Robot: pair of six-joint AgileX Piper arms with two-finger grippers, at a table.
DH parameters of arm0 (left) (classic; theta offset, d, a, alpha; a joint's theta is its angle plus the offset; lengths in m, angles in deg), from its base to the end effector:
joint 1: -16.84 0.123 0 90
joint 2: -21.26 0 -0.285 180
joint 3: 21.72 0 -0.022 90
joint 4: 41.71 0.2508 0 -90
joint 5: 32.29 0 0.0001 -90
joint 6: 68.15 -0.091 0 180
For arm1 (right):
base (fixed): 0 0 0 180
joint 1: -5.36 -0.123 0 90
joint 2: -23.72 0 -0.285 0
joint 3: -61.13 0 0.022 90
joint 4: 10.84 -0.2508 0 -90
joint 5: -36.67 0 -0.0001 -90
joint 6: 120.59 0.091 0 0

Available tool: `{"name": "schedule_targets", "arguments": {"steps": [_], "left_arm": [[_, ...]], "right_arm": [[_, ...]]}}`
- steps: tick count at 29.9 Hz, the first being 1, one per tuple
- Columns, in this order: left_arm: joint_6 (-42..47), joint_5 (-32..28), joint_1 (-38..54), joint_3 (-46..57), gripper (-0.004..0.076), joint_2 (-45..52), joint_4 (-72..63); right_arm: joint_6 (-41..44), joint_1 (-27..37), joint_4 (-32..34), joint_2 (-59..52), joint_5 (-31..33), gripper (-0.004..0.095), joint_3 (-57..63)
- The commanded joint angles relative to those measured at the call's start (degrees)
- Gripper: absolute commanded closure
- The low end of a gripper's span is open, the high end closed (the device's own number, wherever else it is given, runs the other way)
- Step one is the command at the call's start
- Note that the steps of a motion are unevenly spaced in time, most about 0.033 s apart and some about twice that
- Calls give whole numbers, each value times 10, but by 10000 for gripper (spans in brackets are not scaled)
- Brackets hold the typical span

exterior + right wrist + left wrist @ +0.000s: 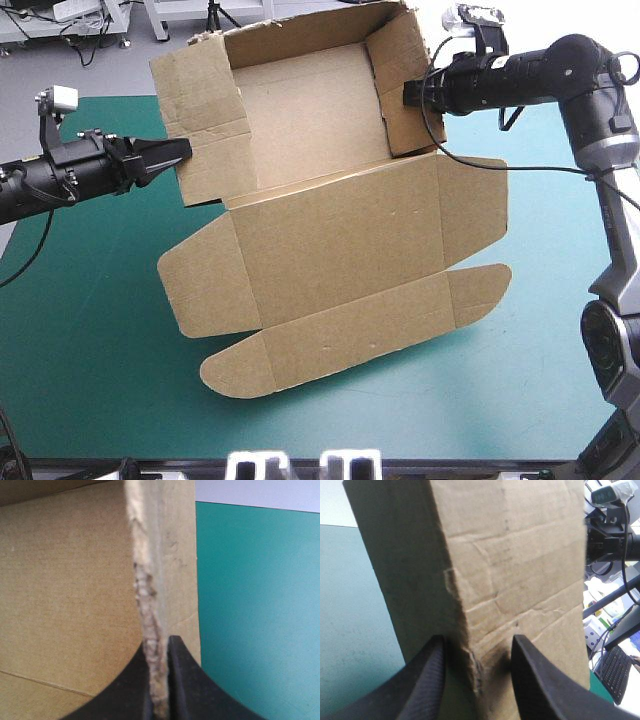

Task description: Fold the box

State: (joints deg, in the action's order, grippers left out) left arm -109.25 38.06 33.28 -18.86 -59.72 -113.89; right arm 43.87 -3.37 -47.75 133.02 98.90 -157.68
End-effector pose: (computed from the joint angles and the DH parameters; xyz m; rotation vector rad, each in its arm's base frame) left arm 0.2489 -0.0116 0.4304 0.2499 1.9482 -1.0580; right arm 0.3728 0.1062 0.4499 -0.4060 2.1628 0.7407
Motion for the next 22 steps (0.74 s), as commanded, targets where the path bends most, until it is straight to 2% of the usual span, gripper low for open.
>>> {"name": "schedule_targets", "arguments": {"steps": [1, 5, 13, 22], "left_arm": [[2, 33, -3, -14, 417, 17, -31], [2, 31, -3, -14, 417, 17, -38], [25, 36, -3, -15, 417, 17, 0], [80, 29, -3, -15, 417, 17, 106]], "right_arm": [[-3, -2, -60, -29, -34, 924, -16], [-7, -29, -29, -29, -36, 924, -16], [40, -105, 104, -29, -65, 920, -16], [65, -139, 127, -29, -70, 920, -16]]}}
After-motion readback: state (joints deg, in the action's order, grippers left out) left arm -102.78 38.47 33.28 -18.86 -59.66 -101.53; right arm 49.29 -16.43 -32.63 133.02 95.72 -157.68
